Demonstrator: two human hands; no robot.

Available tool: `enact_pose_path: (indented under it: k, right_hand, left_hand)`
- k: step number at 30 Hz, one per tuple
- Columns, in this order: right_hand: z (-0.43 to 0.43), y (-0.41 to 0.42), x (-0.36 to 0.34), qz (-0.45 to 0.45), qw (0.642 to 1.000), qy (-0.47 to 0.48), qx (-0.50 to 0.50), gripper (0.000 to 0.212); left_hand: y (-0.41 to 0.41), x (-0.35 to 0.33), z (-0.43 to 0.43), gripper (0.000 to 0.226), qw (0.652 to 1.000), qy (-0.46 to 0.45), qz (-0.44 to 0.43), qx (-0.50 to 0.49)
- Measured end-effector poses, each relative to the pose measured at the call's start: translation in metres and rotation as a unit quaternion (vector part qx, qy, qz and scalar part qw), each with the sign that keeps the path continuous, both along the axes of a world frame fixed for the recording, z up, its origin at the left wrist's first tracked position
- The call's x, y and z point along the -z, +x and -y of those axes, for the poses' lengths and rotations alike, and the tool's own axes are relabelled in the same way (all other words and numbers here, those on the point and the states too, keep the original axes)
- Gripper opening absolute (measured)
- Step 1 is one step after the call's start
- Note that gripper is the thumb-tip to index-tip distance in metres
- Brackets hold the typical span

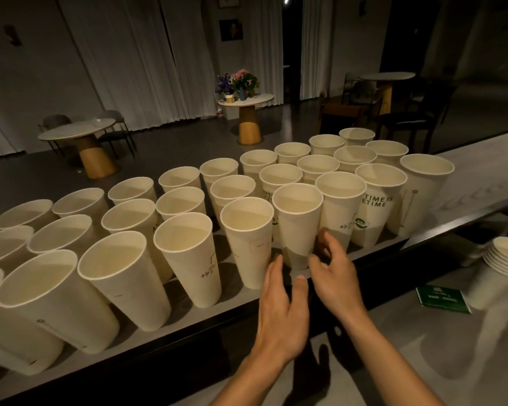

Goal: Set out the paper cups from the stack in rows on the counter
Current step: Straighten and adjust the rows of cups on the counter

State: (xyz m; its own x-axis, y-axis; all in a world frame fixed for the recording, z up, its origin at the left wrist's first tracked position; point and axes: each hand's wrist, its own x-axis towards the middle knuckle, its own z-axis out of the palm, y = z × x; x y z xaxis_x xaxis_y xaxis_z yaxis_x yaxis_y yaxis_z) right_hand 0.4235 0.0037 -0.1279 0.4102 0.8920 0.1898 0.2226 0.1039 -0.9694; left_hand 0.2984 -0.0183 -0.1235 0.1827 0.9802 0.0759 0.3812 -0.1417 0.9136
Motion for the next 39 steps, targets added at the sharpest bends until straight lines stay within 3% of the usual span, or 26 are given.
enact_pose_path:
  k: [9,13,16,23,29,39]
  right_hand:
    - [-0.012,-0.002,0.001,0.013,1.000,-0.018,-0.015,0.044]
    - [-0.013,-0.004,0.005,0.017,0.999,-0.035,-0.033,0.051]
    - [-0.012,-0.004,0.008,0.022,0.998,-0.039,-0.041,0.057]
    - [-0.008,0.004,0.009,0.028,0.997,-0.050,-0.048,0.063]
    - [-0.006,0.009,0.007,0.049,0.994,-0.081,-0.055,0.060]
    - [0.028,0.011,-0.008,0.054,0.996,-0.071,0.001,0.060]
  left_hand:
    - [0.006,0.001,-0.015,0.062,1.000,0.007,0.010,0.008]
    - [0.006,0.005,-0.015,0.072,1.000,0.008,0.007,0.000]
    - [0.005,0.007,-0.013,0.061,1.000,0.010,0.009,0.005]
    - [0.009,0.008,-0.009,0.070,1.000,0.012,0.001,0.007]
    - [0.012,0.007,-0.008,0.062,1.000,0.004,-0.002,0.020]
    - [0.003,-0.001,0.012,0.059,0.999,0.005,0.020,0.033]
